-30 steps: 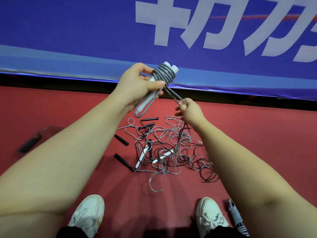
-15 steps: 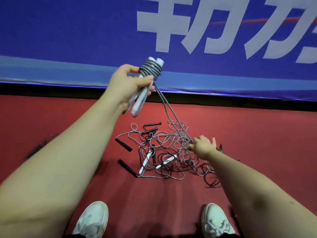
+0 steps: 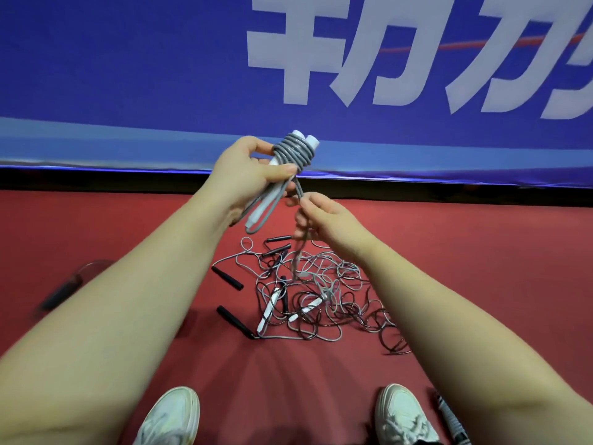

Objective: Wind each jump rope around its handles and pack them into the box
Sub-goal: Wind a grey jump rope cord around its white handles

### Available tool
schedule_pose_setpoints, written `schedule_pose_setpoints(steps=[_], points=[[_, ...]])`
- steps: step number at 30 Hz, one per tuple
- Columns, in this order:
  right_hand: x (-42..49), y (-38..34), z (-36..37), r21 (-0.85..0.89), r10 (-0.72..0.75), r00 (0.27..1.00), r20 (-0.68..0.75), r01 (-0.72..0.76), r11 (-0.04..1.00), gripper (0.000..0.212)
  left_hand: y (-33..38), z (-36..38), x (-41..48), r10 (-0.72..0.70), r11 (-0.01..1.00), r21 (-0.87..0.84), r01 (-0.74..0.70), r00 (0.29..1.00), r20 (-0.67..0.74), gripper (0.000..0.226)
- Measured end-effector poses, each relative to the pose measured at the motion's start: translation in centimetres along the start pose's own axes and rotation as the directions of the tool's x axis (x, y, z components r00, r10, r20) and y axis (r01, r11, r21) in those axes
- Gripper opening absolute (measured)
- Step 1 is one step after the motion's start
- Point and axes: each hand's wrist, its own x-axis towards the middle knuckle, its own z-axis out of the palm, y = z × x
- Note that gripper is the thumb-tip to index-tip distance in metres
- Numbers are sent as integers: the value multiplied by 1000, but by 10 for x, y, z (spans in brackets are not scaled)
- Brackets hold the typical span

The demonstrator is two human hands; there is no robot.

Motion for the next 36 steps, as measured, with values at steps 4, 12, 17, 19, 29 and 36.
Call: schedule_pose_setpoints(steps=[4, 12, 17, 19, 29, 36], points=[[6, -3, 17, -312, -79, 978, -191, 16, 950, 26, -9, -10, 3, 83, 981, 182, -65, 992, -94, 29], [-7, -36, 31, -627, 96, 991, -93, -134, 767, 27, -29, -29, 9, 294, 678, 716, -168, 954, -55, 43], [-12, -51, 29, -621, 107, 990, -91, -140, 771, 26, -33, -26, 7, 290, 536, 783, -315, 940, 180, 35], [-12, -53, 26, -535, 145, 983, -109, -181, 825, 26, -33, -24, 5, 247, 514, 783, -350, 935, 255, 37], [-18, -50, 20, -233, 269, 963, 20, -257, 938, 31, -29, -26, -9, 17, 561, 764, -319, 927, 374, 44], [-17, -55, 18, -904, 128, 991, -41, -92, 418, 19, -36, -7, -12, -11, 297, 885, -358, 926, 378, 47]])
